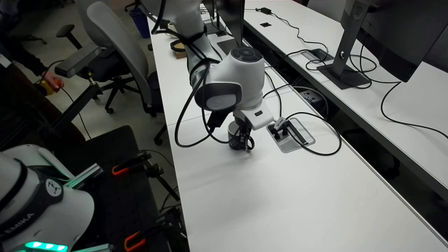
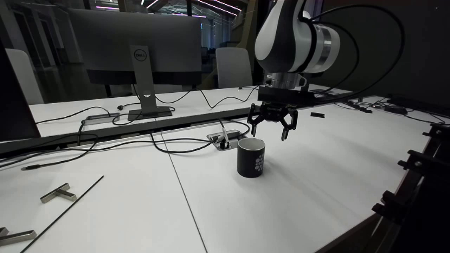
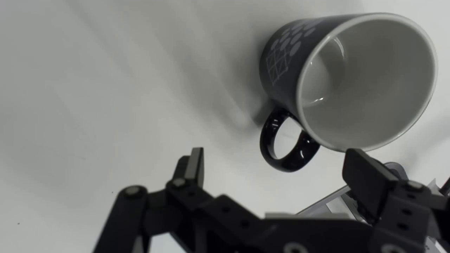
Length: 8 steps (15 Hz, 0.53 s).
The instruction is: Rotate the mug counterclockwise
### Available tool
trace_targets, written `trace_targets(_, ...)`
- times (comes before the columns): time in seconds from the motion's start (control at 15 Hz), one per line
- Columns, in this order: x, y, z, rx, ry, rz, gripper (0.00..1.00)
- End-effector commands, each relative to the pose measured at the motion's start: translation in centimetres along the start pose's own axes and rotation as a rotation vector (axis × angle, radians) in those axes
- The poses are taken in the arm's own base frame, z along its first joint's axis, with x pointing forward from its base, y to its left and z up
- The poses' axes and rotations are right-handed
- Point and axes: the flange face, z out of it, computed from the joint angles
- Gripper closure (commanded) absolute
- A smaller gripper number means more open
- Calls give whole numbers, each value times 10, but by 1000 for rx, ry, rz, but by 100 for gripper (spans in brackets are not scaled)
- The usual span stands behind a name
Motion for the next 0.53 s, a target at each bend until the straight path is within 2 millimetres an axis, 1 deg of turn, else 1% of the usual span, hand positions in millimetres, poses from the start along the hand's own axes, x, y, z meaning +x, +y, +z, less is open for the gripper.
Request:
trace_targets(0.0, -10, -8, -9, 28, 95, -87, 0)
trace_targets(0.2, -24, -21, -16, 75, 143, -250, 0)
trace_targets(0.47, -33, -27, -18, 85, 178, -359, 0)
